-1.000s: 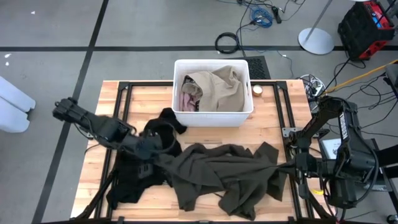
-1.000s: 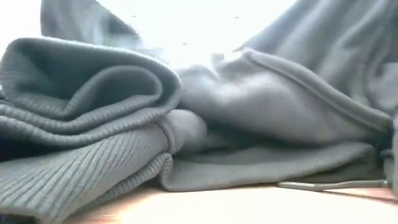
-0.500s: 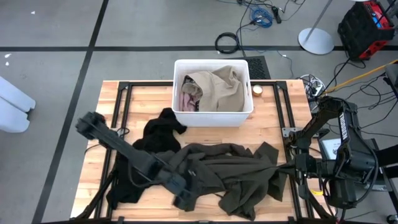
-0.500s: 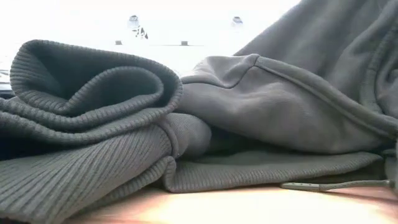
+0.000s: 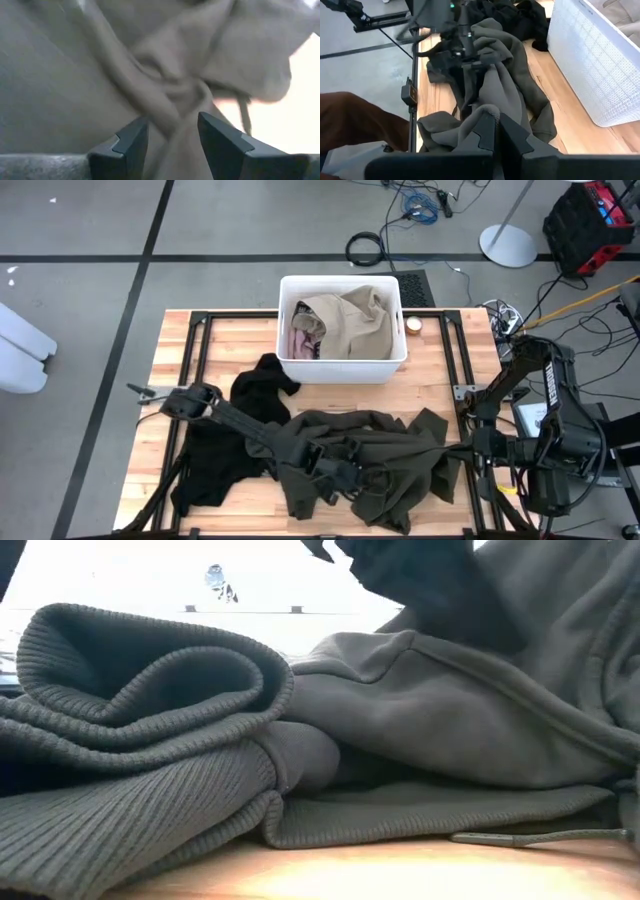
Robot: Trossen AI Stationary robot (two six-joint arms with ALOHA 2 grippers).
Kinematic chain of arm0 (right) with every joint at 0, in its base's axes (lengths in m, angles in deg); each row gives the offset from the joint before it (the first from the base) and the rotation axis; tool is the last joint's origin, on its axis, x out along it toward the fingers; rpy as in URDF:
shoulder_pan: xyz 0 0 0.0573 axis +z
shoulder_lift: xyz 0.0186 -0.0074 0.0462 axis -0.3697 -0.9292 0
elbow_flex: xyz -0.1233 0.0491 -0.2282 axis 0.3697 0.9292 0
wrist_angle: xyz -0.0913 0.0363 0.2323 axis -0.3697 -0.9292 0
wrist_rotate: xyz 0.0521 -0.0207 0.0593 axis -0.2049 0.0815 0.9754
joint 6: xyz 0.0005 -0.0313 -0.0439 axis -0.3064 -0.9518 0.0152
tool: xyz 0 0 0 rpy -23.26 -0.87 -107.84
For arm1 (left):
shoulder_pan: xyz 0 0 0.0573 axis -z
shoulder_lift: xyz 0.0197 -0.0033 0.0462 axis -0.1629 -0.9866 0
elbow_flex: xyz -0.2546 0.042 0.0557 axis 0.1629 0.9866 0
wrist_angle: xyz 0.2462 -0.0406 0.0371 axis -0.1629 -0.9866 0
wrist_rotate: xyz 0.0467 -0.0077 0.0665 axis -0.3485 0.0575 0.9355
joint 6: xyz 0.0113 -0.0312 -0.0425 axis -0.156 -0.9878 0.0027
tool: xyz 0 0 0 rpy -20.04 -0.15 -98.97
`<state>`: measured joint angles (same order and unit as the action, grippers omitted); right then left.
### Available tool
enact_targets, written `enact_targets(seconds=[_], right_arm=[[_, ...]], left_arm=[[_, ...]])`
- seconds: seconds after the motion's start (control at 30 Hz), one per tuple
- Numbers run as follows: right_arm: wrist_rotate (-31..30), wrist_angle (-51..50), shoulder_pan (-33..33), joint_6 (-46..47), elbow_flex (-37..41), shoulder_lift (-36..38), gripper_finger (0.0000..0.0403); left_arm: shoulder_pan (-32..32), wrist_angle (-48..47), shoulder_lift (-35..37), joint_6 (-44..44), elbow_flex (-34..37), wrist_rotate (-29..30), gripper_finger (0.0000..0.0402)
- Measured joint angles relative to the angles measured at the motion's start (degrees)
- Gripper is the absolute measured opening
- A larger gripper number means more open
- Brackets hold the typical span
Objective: Sort clothes
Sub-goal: Put the gray hoodie into the white bin
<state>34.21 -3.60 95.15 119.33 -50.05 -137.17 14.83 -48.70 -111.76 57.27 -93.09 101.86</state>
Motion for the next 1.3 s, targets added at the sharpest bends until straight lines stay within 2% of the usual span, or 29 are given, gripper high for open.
enact_targets(seconds=[0.13,0.2,0.37,0.47,0.57,0.7,0.73,0.9,1.0,1.1,1.2,1.3], right_arm=[[1.71,0.01,-0.01,0.02,0.0,-0.85,0.0],[2.26,0.02,0.0,0.0,0.0,-1.24,0.0],[2.32,-0.01,-0.02,0.0,0.02,-1.37,0.0],[2.32,0.02,0.0,0.0,0.02,-1.37,0.0],[2.32,0.01,-0.01,0.0,0.02,-1.37,0.0],[2.35,-0.01,0.0,0.53,0.02,-1.37,0.0],[2.35,0.02,-0.02,0.91,0.02,-1.37,0.0],[1.83,-0.01,-0.01,1.33,0.02,-1.37,0.0],[-2.41,0.14,-0.01,0.87,0.02,-1.35,0.0],[-9.81,2.57,-0.02,-2.97,0.02,-1.33,0.0],[-19.08,8.59,-0.01,-12.76,0.02,-1.33,0.0],[-29.8,17.19,0.0,-27.56,0.02,-1.33,0.0]], left_arm=[[-0.85,-9.41,-1.84,-3.55,-2.54,-5.45,0.018],[-0.93,-11.15,-2.33,-3.99,-2.64,-5.6,0.018],[-0.94,-12.8,-3.04,-4.03,-2.71,-3.87,0.018],[-0.76,-12.2,-2.96,-4.06,-2.71,1.92,0.0173],[-0.48,-12.74,-2.96,-4.05,-2.71,7.38,0.0133],[-0.46,-12.8,-2.95,-4.27,-2.71,7.81,0.003],[-0.37,-12.83,-2.82,-4.59,-2.71,7.83,0.0018],[0.88,-15.68,0.41,-5.76,-4.89,10.32,0.001],[2.91,-18.9,3.86,-5.76,-8.28,15.3,0.0007],[5.65,-20.01,8.71,-5.72,-10.93,22.04,0.0007],[8.53,-19.56,14.44,-5.73,-12.63,29.02,0.0007],[11.58,-16.16,20.35,-5.63,-12.98,36.75,0.0007]])
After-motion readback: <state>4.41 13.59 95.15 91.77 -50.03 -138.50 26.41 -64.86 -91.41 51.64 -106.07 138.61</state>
